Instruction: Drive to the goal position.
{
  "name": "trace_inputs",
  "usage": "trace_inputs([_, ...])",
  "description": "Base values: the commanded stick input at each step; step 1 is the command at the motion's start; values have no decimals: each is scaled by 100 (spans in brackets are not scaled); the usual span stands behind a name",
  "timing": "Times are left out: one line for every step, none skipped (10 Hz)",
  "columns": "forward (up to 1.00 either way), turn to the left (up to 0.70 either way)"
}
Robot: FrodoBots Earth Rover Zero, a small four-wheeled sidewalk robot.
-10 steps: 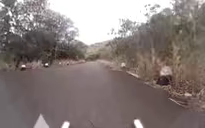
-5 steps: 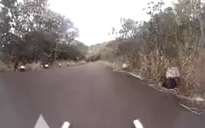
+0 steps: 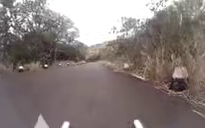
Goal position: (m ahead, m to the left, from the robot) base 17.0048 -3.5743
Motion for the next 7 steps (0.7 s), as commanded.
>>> trace_inputs([50, 0])
trace_inputs([50, 0])
trace_inputs([50, 0])
trace_inputs([50, 0])
trace_inputs([50, 0])
trace_inputs([50, 0])
trace_inputs([50, 0])
